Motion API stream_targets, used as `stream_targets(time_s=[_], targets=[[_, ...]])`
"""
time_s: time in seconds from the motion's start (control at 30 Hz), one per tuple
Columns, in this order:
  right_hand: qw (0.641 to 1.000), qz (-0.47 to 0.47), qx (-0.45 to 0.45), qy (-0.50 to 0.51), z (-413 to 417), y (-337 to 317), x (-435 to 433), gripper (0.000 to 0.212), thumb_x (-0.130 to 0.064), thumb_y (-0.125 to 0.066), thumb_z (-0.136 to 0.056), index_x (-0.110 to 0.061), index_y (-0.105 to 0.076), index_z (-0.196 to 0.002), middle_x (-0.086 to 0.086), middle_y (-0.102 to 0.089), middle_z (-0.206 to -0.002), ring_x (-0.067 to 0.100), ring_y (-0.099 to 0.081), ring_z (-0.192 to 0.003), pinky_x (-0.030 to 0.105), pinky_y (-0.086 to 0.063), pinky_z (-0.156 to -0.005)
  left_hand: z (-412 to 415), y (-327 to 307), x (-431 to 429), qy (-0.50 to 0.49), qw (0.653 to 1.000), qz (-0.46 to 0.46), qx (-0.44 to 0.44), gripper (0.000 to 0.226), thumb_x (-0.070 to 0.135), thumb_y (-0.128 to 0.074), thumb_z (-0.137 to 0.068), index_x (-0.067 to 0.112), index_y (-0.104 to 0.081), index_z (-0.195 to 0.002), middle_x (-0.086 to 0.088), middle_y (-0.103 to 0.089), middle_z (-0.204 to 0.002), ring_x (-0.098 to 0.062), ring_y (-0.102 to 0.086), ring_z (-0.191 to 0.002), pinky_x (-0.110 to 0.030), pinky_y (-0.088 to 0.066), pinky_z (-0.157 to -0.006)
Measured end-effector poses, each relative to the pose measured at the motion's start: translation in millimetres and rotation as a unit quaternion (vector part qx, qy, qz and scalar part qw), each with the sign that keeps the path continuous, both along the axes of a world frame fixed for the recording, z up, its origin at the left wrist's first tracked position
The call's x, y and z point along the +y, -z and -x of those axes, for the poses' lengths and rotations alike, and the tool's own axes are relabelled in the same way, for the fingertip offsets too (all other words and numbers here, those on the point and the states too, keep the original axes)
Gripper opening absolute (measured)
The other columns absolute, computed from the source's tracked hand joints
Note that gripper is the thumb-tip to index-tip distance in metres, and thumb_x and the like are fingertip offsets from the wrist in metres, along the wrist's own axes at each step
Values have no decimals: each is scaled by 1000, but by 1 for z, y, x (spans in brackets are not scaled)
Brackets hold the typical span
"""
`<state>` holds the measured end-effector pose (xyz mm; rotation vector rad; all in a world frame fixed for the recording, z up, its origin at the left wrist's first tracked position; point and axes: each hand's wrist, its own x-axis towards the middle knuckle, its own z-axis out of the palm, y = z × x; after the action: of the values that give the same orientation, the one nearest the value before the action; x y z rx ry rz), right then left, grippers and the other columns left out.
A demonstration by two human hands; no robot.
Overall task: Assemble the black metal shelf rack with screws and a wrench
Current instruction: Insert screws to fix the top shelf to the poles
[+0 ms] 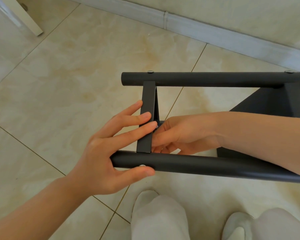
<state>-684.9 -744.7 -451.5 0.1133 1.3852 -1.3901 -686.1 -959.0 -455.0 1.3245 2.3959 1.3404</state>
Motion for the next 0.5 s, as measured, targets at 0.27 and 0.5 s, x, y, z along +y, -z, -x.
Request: stream_targets(time_s=[0.27, 0.5], targets=[[999, 40, -26, 17, 1, 1, 3, 13, -25, -63, -94, -18, -74, -97, 2, -70, -106, 14, -64, -93, 37, -53, -93, 0, 0, 0, -4, 1000, 0, 2, 65, 52, -63, -90, 1, -53, -130, -7, -53, -138, -32, -37, -146, -40, -35, -117], [1000, 12, -25, 1, 1, 2, 1, 19, -31, -64, -94, -16, -74, -100, -1, -72, -94, 12, -63, -89, 36, -50, -94, 0, -1, 1, -2, 1000, -3, 4, 64, 52, -63, -90, 3, -53, -130, -3, -56, -136, -31, -37, -146, -39, -35, -117]])
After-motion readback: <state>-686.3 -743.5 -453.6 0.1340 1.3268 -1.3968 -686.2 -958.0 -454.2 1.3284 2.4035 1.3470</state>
